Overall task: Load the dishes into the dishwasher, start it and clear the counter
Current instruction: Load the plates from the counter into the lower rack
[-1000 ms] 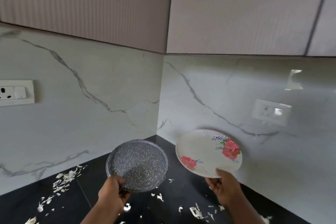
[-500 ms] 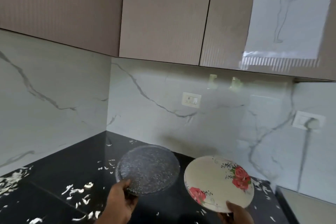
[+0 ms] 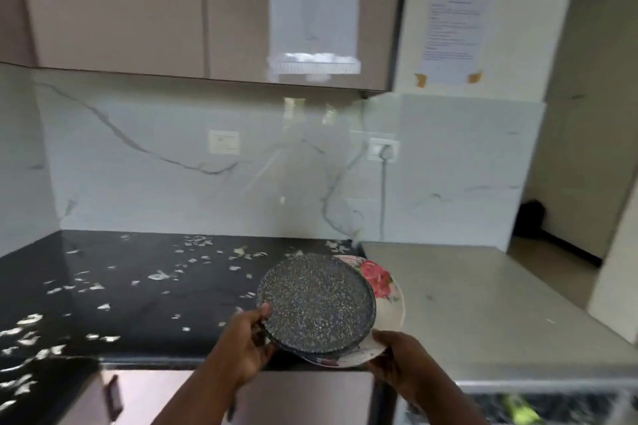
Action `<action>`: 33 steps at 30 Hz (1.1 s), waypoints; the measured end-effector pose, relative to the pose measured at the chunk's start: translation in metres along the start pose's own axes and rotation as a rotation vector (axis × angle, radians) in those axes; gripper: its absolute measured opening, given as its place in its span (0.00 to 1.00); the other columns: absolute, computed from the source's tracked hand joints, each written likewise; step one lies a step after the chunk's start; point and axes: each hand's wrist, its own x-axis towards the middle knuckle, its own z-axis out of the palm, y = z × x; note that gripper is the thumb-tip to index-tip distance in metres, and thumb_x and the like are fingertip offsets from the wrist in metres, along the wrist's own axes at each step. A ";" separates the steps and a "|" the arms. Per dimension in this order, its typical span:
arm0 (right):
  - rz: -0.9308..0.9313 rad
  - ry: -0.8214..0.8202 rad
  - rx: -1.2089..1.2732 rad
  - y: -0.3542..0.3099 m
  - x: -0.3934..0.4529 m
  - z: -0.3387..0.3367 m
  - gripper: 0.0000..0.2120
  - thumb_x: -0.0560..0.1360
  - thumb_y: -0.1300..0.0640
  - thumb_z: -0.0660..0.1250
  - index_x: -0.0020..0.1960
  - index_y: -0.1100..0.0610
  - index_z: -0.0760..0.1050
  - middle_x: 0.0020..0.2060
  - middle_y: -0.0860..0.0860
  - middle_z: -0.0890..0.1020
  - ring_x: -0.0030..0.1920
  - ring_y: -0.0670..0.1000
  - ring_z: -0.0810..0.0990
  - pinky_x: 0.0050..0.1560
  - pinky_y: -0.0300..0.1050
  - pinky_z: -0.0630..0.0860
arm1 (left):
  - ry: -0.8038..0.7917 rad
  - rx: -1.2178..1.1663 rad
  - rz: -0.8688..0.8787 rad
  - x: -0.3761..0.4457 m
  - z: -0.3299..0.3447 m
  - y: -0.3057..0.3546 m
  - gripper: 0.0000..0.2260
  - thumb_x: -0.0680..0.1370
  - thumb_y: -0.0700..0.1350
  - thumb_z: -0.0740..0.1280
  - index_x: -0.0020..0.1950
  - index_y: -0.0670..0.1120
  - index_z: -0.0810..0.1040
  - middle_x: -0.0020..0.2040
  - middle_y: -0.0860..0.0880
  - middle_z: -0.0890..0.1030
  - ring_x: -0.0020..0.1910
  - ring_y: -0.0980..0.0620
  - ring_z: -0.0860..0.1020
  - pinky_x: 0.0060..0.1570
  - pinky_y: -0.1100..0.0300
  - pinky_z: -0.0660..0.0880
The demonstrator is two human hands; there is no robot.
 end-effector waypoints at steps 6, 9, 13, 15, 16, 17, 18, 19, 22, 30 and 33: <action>-0.036 0.097 -0.169 -0.047 -0.059 -0.172 0.08 0.77 0.67 0.59 0.51 0.69 0.75 0.36 0.61 0.82 0.32 0.55 0.82 0.30 0.45 0.79 | -0.152 0.026 -0.228 -0.008 0.124 -0.133 0.09 0.78 0.41 0.63 0.51 0.36 0.78 0.38 0.42 0.83 0.33 0.46 0.81 0.33 0.57 0.82; -0.079 0.210 -0.210 -0.065 -0.086 -0.250 0.07 0.78 0.65 0.59 0.51 0.64 0.75 0.36 0.58 0.84 0.35 0.54 0.82 0.34 0.47 0.82 | -0.190 0.085 -0.293 -0.017 0.185 -0.197 0.08 0.80 0.42 0.62 0.49 0.38 0.77 0.38 0.43 0.80 0.34 0.47 0.77 0.24 0.61 0.77; -0.097 0.349 -0.139 -0.076 -0.107 -0.326 0.06 0.79 0.64 0.61 0.54 0.64 0.74 0.38 0.58 0.84 0.36 0.54 0.84 0.32 0.46 0.81 | -0.179 0.133 -0.346 -0.024 0.236 -0.254 0.08 0.81 0.45 0.62 0.49 0.40 0.76 0.41 0.43 0.77 0.37 0.47 0.75 0.25 0.62 0.77; -0.110 0.450 -0.095 -0.078 -0.114 -0.357 0.03 0.79 0.64 0.61 0.52 0.63 0.73 0.37 0.59 0.83 0.33 0.55 0.84 0.28 0.44 0.79 | -0.188 0.107 -0.355 -0.021 0.250 -0.269 0.10 0.82 0.45 0.60 0.51 0.40 0.76 0.42 0.42 0.82 0.38 0.45 0.81 0.31 0.58 0.80; -0.117 0.503 -0.099 -0.077 -0.116 -0.372 0.03 0.79 0.64 0.62 0.51 0.63 0.73 0.38 0.60 0.83 0.33 0.55 0.83 0.27 0.44 0.79 | -0.193 0.096 -0.354 -0.018 0.254 -0.275 0.10 0.82 0.46 0.59 0.52 0.40 0.76 0.40 0.43 0.84 0.37 0.46 0.83 0.32 0.58 0.80; -0.115 0.557 -0.120 -0.076 -0.117 -0.388 0.02 0.79 0.64 0.63 0.50 0.62 0.73 0.39 0.61 0.83 0.33 0.56 0.83 0.26 0.44 0.79 | -0.191 0.105 -0.350 -0.013 0.257 -0.281 0.11 0.83 0.47 0.58 0.52 0.41 0.76 0.39 0.44 0.85 0.35 0.48 0.83 0.32 0.59 0.79; -0.105 0.610 -0.136 -0.073 -0.117 -0.403 0.01 0.79 0.64 0.63 0.50 0.61 0.74 0.41 0.61 0.82 0.33 0.56 0.82 0.26 0.44 0.79 | -0.178 0.135 -0.343 -0.008 0.259 -0.287 0.10 0.82 0.47 0.59 0.53 0.43 0.76 0.38 0.46 0.85 0.36 0.49 0.82 0.33 0.59 0.78; -0.090 0.658 -0.142 -0.068 -0.118 -0.417 0.01 0.78 0.63 0.64 0.49 0.61 0.74 0.41 0.61 0.82 0.34 0.57 0.82 0.26 0.44 0.78 | -0.163 0.178 -0.332 -0.002 0.260 -0.295 0.10 0.82 0.48 0.60 0.53 0.44 0.76 0.39 0.46 0.85 0.38 0.49 0.81 0.35 0.58 0.75; -0.030 0.748 -0.097 -0.047 -0.120 -0.454 0.01 0.78 0.62 0.66 0.48 0.60 0.74 0.40 0.60 0.82 0.35 0.57 0.81 0.24 0.43 0.78 | -0.159 0.333 -0.268 0.020 0.262 -0.319 0.10 0.81 0.49 0.62 0.56 0.44 0.75 0.47 0.45 0.83 0.45 0.46 0.80 0.40 0.56 0.73; 0.121 1.008 -0.098 0.016 -0.129 -0.510 0.05 0.76 0.62 0.69 0.50 0.63 0.75 0.38 0.62 0.81 0.34 0.59 0.79 0.35 0.49 0.79 | -0.451 0.791 -0.154 0.068 0.303 -0.375 0.06 0.81 0.46 0.63 0.50 0.50 0.80 0.48 0.50 0.84 0.47 0.50 0.81 0.51 0.56 0.75; 0.224 1.119 -0.186 0.042 -0.125 -0.524 0.08 0.76 0.64 0.69 0.53 0.66 0.76 0.37 0.63 0.80 0.34 0.61 0.79 0.40 0.57 0.79 | -0.556 0.948 -0.118 0.078 0.303 -0.412 0.09 0.81 0.43 0.64 0.41 0.50 0.79 0.34 0.57 0.81 0.32 0.63 0.78 0.34 0.70 0.72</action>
